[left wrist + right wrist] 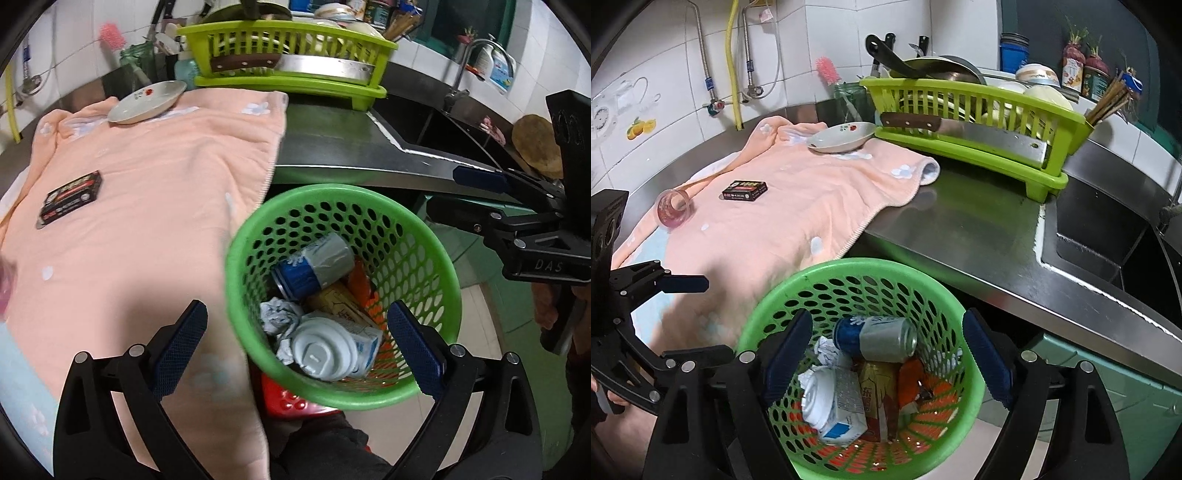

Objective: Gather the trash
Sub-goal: 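Move both tools back over the towel toward the red cup and black box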

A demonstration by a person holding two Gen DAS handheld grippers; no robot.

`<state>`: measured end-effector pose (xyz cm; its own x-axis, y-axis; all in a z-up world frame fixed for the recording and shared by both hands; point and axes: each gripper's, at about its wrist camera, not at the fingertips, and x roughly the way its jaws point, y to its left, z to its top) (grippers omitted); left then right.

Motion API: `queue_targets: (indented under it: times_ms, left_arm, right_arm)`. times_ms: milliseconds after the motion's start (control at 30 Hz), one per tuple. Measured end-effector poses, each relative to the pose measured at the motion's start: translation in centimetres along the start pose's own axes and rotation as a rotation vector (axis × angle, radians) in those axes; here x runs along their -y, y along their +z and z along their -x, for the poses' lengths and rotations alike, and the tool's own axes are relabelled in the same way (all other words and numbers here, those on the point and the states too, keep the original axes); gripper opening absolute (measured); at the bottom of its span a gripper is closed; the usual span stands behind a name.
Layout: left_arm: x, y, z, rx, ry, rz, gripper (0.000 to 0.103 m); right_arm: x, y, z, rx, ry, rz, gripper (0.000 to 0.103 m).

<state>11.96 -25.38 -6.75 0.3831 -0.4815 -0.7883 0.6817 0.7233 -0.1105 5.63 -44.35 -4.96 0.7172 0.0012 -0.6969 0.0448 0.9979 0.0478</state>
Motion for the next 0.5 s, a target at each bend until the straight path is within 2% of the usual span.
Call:
queue_targets:
  times_ms: [500]
  left_arm:
    - [-7.3, -1.9, 4.8, 0.045, 0.096, 0.120, 0.097]
  right_arm:
    - [-6.7, 3.6, -2.0, 0.005, 0.090, 0.140, 0.081]
